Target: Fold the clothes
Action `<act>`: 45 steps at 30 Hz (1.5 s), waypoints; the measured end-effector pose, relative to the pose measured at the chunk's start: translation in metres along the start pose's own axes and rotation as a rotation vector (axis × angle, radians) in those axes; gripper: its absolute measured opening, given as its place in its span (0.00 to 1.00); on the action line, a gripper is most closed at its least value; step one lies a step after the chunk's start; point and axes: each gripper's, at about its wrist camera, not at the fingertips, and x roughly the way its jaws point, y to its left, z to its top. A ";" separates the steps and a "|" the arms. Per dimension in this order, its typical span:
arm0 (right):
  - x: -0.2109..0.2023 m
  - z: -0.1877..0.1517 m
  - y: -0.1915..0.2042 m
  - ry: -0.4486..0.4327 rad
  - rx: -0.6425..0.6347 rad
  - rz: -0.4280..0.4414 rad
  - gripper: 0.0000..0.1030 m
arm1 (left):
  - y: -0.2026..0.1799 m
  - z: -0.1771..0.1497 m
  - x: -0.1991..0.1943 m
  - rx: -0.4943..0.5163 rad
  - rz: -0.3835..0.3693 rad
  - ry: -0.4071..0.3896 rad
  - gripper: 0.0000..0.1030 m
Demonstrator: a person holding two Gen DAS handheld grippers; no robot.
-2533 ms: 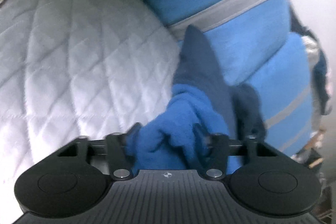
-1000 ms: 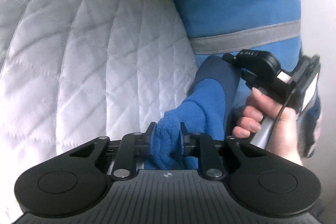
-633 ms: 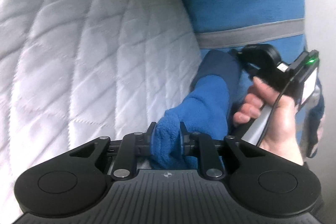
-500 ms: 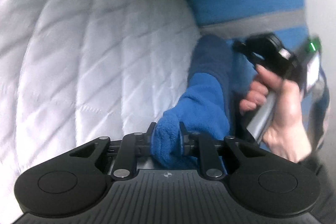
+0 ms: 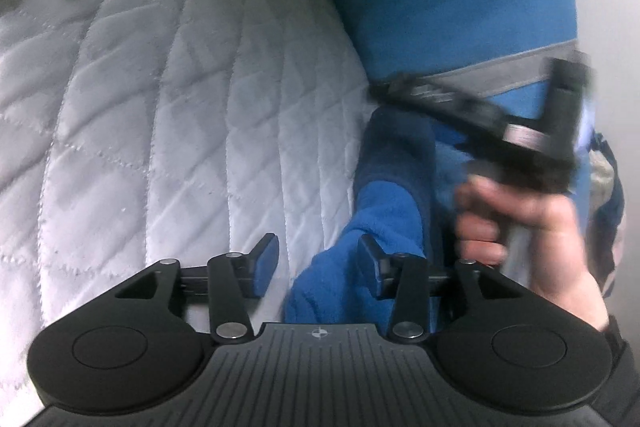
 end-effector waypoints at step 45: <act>-0.137 -0.070 -0.087 -0.233 0.305 -0.036 1.00 | -0.044 0.003 -0.061 0.219 0.121 -0.224 0.68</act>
